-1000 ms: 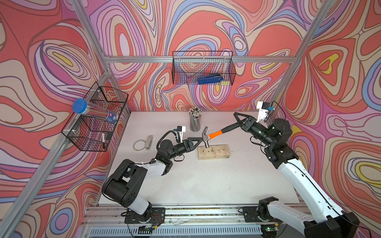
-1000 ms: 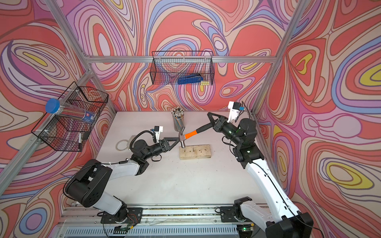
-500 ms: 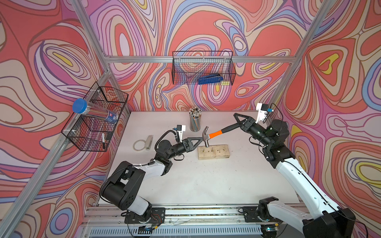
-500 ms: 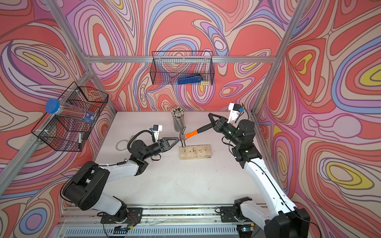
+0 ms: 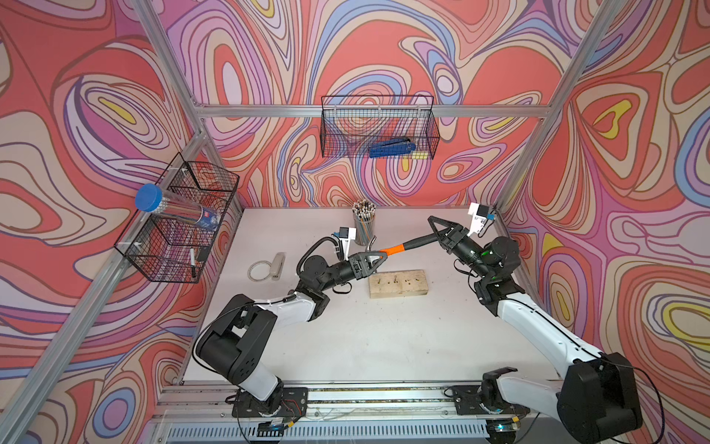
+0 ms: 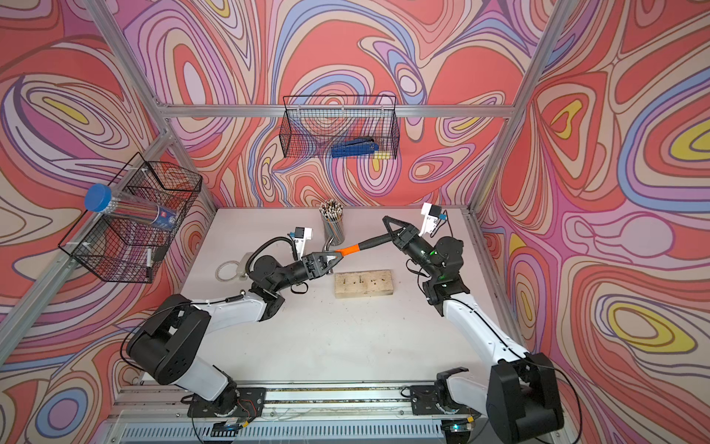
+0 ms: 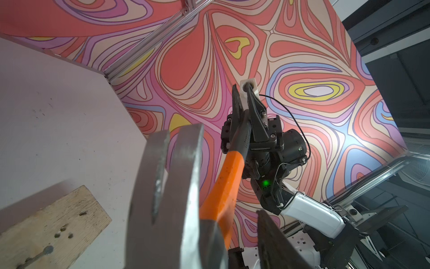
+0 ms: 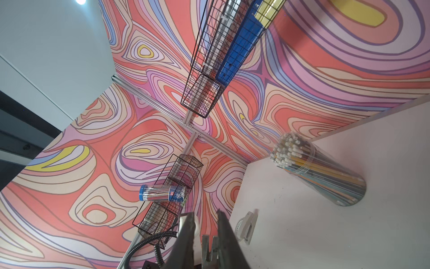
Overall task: Use a claw hammer to pull out a nail
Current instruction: Adjust the hammer.
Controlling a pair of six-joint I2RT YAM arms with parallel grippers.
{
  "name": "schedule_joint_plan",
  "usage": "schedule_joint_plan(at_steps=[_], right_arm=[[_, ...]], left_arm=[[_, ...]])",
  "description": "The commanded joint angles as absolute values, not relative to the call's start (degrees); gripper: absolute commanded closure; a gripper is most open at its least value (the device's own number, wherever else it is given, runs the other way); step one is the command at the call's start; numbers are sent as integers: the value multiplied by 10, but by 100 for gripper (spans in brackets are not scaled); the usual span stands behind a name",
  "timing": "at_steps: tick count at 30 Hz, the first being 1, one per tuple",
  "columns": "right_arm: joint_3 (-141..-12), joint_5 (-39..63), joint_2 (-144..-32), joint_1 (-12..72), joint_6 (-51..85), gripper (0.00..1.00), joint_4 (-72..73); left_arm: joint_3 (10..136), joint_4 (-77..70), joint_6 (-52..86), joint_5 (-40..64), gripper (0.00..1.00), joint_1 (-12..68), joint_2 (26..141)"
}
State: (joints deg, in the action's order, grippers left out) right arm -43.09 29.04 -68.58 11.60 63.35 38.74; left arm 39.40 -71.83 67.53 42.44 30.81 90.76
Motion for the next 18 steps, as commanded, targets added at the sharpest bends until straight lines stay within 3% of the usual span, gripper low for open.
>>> schedule_joint_plan(at_steps=[1,3,8,9,14,18], right_arm=[[-426,292,-667,114,660,100,444],[-421,298,-665,114,654,100,433],[-405,319,-665,114,644,100,409],[-405,325,-662,114,636,95,393],[-421,323,-632,114,548,49,243],[-459,296,-603,114,445,38,86]], left_arm=[[408,-761,680,435,61,311,909],[406,-762,684,432,68,310,908],[403,-762,689,427,100,306,908],[402,-761,690,426,100,304,907],[392,-762,697,426,100,289,900],[380,-762,701,426,100,274,891]])
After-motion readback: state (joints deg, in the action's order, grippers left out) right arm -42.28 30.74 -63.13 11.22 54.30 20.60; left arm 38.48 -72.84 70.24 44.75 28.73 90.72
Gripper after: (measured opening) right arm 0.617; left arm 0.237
